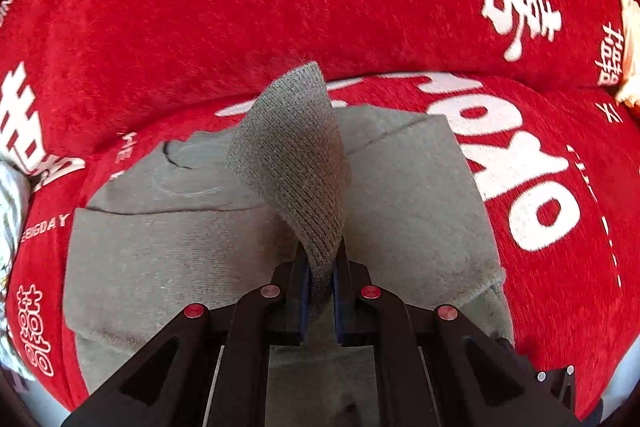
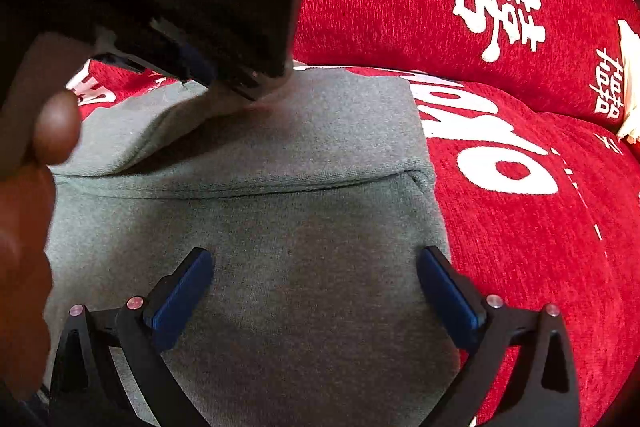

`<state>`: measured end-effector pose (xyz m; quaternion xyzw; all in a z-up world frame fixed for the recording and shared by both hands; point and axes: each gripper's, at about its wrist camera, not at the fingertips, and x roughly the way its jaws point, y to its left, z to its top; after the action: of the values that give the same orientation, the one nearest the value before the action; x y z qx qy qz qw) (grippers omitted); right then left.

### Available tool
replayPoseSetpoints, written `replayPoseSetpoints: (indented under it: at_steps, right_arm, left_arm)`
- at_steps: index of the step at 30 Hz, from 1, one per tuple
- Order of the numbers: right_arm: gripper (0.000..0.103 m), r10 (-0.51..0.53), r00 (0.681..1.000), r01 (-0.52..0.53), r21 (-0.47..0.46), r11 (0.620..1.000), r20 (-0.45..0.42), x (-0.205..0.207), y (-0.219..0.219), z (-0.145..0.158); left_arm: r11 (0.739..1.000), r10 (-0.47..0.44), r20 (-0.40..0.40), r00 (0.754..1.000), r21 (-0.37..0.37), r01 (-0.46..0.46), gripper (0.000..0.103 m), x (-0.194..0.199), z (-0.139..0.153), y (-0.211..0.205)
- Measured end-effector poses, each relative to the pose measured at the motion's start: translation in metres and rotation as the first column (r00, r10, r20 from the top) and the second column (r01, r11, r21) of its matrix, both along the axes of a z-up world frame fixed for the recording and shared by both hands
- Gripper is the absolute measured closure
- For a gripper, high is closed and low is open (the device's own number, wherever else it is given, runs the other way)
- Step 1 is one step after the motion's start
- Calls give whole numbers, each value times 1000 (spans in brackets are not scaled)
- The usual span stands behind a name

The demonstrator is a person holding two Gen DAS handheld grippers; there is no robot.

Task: Fold small clothes
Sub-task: 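Lower the sleeve onto the sweatshirt and open the left gripper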

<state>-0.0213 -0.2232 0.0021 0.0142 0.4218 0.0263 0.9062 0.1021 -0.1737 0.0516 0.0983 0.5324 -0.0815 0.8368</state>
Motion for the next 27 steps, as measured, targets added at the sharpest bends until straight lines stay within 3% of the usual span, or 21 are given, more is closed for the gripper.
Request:
replayPoseSetpoints:
  at_steps: [21, 27]
  right_arm:
    - [1, -3, 1000, 3, -5, 1000, 4, 0, 3, -1]
    - [1, -2, 1000, 2, -16, 1000, 3, 0, 4, -1]
  left_arm:
    - [995, -91, -53, 994, -54, 88, 93, 13, -17, -14]
    - [988, -137, -114, 984, -84, 128, 93, 18, -27, -21]
